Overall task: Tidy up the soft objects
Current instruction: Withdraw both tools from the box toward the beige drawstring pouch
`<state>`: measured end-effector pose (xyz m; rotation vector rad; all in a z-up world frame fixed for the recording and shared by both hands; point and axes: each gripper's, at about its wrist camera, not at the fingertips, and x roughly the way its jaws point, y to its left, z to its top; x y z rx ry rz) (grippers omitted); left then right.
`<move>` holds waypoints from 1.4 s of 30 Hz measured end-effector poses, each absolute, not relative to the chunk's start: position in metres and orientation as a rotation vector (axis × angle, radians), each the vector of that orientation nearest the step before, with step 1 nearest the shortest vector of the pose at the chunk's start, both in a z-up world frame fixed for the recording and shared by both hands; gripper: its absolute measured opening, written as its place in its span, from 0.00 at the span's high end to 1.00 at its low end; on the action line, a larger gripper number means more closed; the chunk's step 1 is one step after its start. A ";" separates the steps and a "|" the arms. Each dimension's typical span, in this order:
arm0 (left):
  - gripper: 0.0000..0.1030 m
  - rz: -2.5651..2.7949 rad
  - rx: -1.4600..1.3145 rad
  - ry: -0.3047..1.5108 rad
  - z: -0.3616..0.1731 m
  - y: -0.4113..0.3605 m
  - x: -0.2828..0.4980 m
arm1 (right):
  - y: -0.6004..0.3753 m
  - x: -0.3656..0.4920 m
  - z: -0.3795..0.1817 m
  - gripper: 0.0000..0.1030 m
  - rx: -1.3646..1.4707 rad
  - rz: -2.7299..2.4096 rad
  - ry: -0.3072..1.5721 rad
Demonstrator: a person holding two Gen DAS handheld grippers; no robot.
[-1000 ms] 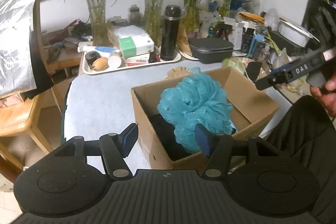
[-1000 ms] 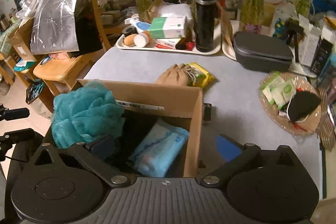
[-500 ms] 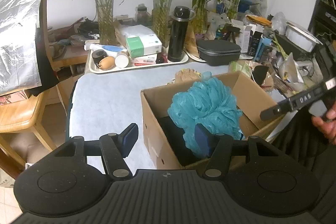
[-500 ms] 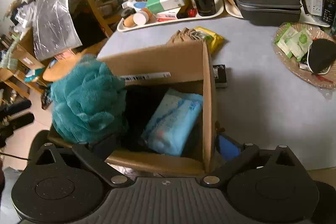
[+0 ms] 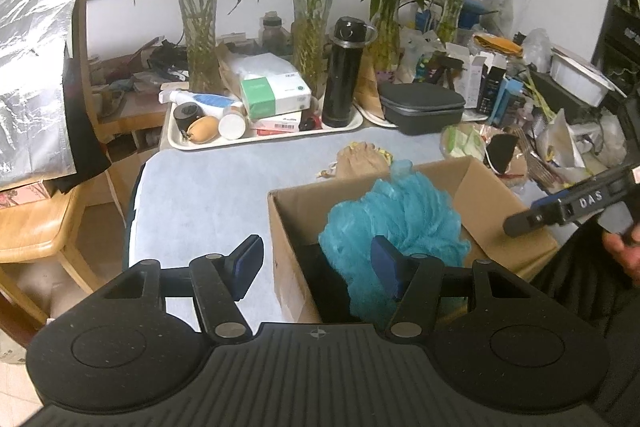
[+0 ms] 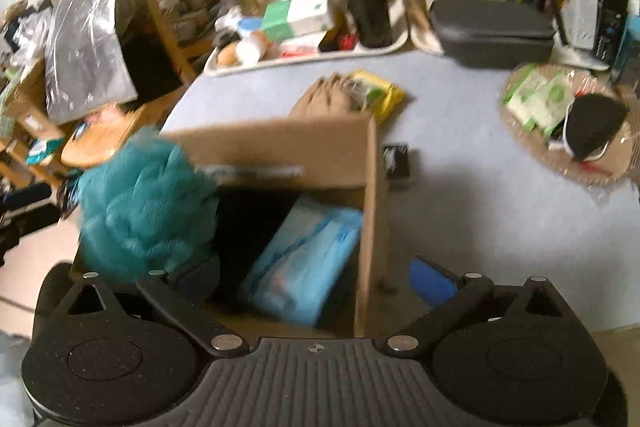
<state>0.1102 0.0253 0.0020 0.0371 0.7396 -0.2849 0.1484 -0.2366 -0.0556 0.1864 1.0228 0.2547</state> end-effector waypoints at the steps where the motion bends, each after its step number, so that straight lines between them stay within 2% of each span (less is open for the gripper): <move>1: 0.43 -0.286 0.038 0.738 0.002 0.025 0.111 | -0.239 0.152 -0.054 0.02 0.185 0.252 1.010; 14: 0.43 -0.296 0.011 0.734 -0.001 0.024 0.150 | -0.258 0.205 -0.050 0.00 0.135 0.146 0.876; 35: 0.43 -0.383 0.009 0.727 0.003 0.022 0.238 | -0.278 0.245 -0.060 0.00 0.004 0.042 0.852; 42: 0.43 -0.332 0.051 0.724 -0.011 0.031 0.266 | -0.280 0.264 -0.074 0.00 -0.019 0.042 0.870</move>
